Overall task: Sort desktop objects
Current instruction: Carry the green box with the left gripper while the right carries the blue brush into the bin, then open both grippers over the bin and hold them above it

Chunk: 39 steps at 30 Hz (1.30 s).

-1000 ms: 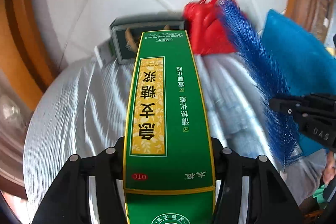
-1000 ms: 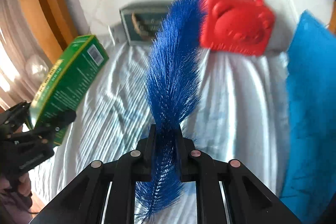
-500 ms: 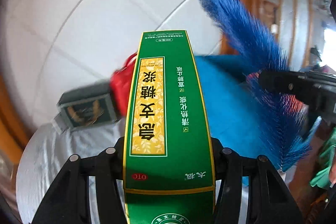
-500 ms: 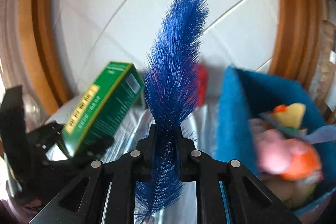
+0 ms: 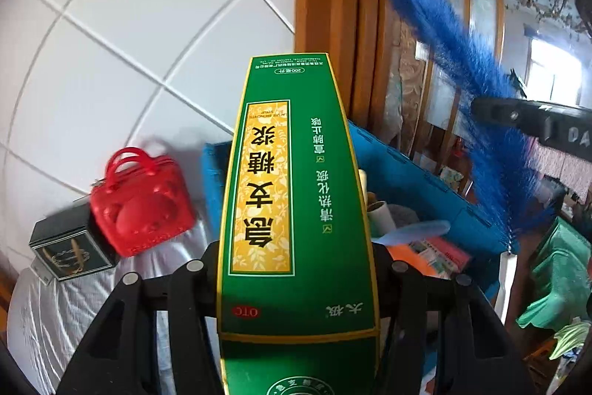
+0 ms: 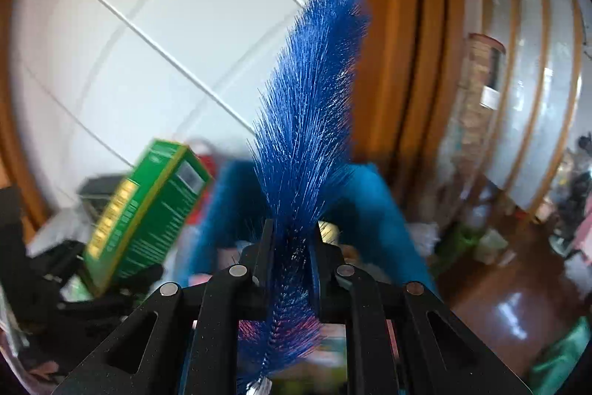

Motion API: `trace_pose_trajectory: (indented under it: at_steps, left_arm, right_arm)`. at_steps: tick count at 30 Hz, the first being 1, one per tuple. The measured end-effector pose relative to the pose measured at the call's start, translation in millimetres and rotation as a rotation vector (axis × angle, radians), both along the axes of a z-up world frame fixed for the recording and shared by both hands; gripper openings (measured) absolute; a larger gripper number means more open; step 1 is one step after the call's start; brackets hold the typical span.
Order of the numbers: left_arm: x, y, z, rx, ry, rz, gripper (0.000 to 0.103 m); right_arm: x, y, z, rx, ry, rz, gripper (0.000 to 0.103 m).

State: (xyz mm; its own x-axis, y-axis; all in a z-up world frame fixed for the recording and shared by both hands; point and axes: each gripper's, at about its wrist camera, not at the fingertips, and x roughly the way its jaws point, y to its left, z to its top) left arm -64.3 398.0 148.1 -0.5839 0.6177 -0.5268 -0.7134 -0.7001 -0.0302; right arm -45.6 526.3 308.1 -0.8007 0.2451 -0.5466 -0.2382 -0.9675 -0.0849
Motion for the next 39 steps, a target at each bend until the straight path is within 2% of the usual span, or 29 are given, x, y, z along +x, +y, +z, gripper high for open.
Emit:
trace_pose_trajectory:
  at_steps: [3,6,8,11,15,17,18,21,23,24,25,27,30,31,32,36,39]
  left_arm:
    - [-4.7,40.2,-9.0,-0.04,0.009,0.033,0.053]
    - [-10.5,69.7,-20.8,-0.083,0.006,0.058,0.053]
    - [-8.5,75.7,-21.1,-0.053,-0.003,0.064,0.053]
    - [-8.7,84.3,-14.8,-0.035,0.031,0.09,0.057]
    - [-8.0,95.5,-8.6,-0.038,0.079,0.11,0.075]
    - [-5.4,98.8,-5.3,-0.04,0.097,0.112,0.076]
    - [-6.4,98.4,-3.8,-0.041,0.1,0.115,0.076]
    - [-4.6,95.9,2.4,-0.026,0.105,0.13,0.076]
    - [0.6,90.9,5.8,-0.019,0.118,0.137,0.076]
    - [4.3,88.7,6.5,-0.022,0.123,0.142,0.076]
    - [8.9,84.6,8.0,-0.021,0.131,0.142,0.076]
    - [18.8,78.9,11.2,-0.02,0.145,0.144,0.076]
    - [33.1,65.7,12.6,-0.001,0.149,0.145,0.076]
    - [36.8,61.9,12.0,0.003,0.149,0.148,0.076]
    - [41.4,57.3,11.0,0.009,0.147,0.148,0.076]
    - [59.7,37.3,5.7,0.045,0.129,0.164,0.082]
    - [73.6,26.2,2.2,0.056,0.123,0.163,0.082]
  right_arm:
    - [-16.0,37.4,-26.0,-0.01,-0.059,-0.01,0.015]
    - [-34.0,71.5,-65.9,-0.051,-0.114,0.001,0.015]
    - [-41.6,85.8,-83.4,-0.062,-0.14,0.015,0.015]
    - [-51.9,98.3,-104.7,-0.078,-0.173,0.036,0.015]
    - [-60.7,108.1,-118.7,-0.095,-0.187,0.049,0.016]
    - [-67.8,117.4,-126.0,-0.098,-0.187,0.05,0.019]
    - [-69.0,118.5,-127.6,-0.1,-0.186,0.053,0.024]
    - [-67.9,122.0,-127.7,-0.111,-0.174,0.063,0.027]
    - [-64.4,124.2,-125.6,-0.112,-0.16,0.066,0.034]
    - [-62.0,122.8,-123.4,-0.109,-0.156,0.066,0.044]
    - [-57.4,121.9,-121.2,-0.1,-0.148,0.067,0.06]
    - [-47.7,117.6,-115.4,-0.091,-0.127,0.077,0.081]
    - [-33.5,112.0,-109.6,-0.079,-0.103,0.086,0.09]
    - [-27.8,110.0,-108.4,-0.078,-0.094,0.089,0.099]
    - [-19.8,107.1,-107.6,-0.079,-0.081,0.095,0.103]
    - [1.7,99.0,-108.8,-0.073,-0.062,0.109,0.103]
    - [21.2,90.3,-111.8,-0.069,-0.053,0.116,0.103]
